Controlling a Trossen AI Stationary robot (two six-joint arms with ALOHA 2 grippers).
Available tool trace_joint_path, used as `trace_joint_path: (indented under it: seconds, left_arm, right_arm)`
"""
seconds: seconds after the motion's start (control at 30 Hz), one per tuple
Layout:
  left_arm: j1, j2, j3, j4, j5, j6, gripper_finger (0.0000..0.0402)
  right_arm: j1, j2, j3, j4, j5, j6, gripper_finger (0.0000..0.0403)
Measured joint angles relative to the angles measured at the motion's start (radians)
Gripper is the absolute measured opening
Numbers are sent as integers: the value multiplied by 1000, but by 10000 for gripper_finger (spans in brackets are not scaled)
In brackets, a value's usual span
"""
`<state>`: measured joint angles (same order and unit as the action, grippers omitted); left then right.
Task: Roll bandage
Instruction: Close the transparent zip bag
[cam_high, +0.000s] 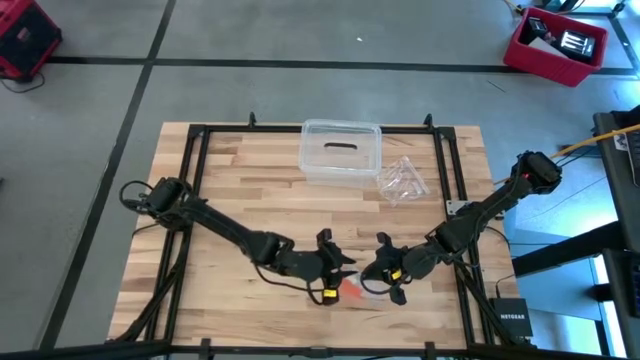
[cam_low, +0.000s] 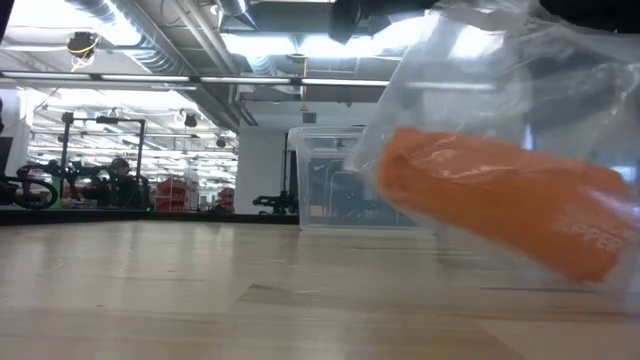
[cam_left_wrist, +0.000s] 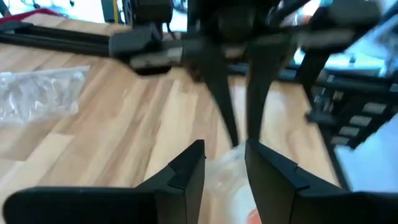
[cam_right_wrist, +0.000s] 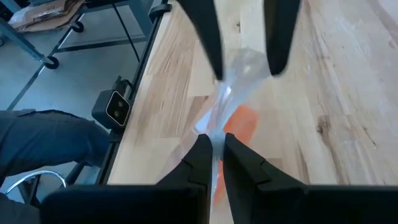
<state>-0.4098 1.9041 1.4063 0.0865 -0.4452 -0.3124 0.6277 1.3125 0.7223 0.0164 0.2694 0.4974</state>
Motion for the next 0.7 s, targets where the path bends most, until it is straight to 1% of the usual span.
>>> trace_joint_path:
  seconds: [0.07,0.13,0.23,0.3,0.37,0.47,0.6,0.7]
  left_arm:
    - [1,-9,-2,-25,8,22,105]
    - [-1,-27,-2,-16,8,39,105]
    - [-1,-40,3,-9,10,7,107]
    - [4,-28,1,-19,21,-38,110]
    - [10,-11,0,-23,62,-73,114]
    - [14,13,-1,23,114,-79,117]
    - [12,43,-1,71,129,-62,116]
    - [12,43,-1,73,131,-51,111]
  right_arm:
    - [0,0,0,0,0,-2,32]
    - [0,0,0,-3,0,-5,32]
    - [0,0,0,-5,0,-5,32]
    - [0,0,0,-8,0,-5,32]
    - [0,0,0,-10,0,-5,32]
    - [0,0,0,-11,0,-5,32]
    - [0,0,0,-12,0,-5,33]
    - [0,0,0,-15,0,-5,33]
